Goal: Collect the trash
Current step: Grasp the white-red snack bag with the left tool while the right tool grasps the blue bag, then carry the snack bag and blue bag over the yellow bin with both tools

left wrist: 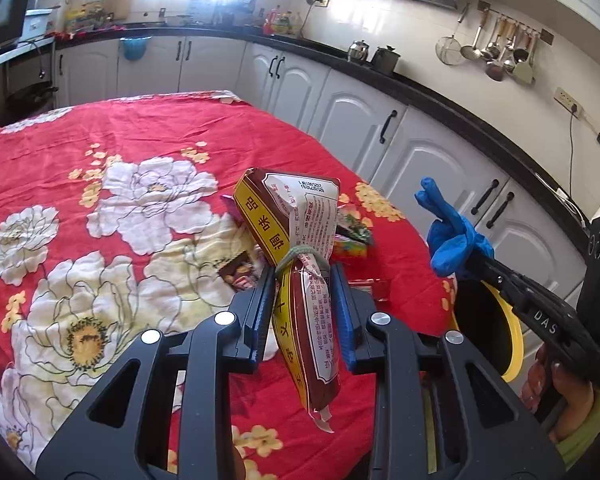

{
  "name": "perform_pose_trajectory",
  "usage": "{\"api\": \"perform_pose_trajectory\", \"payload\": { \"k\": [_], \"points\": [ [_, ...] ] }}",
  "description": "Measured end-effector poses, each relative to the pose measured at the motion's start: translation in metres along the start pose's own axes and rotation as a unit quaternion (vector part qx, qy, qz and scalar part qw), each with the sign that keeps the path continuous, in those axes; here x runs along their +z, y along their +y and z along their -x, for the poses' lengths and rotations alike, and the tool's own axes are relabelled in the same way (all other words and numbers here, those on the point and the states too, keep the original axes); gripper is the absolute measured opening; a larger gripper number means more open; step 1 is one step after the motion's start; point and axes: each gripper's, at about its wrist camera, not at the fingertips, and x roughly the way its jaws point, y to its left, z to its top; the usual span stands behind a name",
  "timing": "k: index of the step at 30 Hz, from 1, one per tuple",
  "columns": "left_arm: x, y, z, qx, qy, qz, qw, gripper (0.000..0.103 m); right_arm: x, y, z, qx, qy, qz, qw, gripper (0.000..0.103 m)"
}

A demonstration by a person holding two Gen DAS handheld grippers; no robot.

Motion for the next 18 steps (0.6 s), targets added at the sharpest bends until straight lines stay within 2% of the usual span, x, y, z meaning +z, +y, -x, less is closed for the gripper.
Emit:
{"api": "perform_pose_trajectory", "payload": {
  "k": [18],
  "points": [
    [0.007, -0.057, 0.004, -0.035, -0.020, -0.038, 0.9984, 0.021, -0.004, -0.033, 0.042, -0.036, -0.026, -0.005, 0.999, 0.009]
  ]
}}
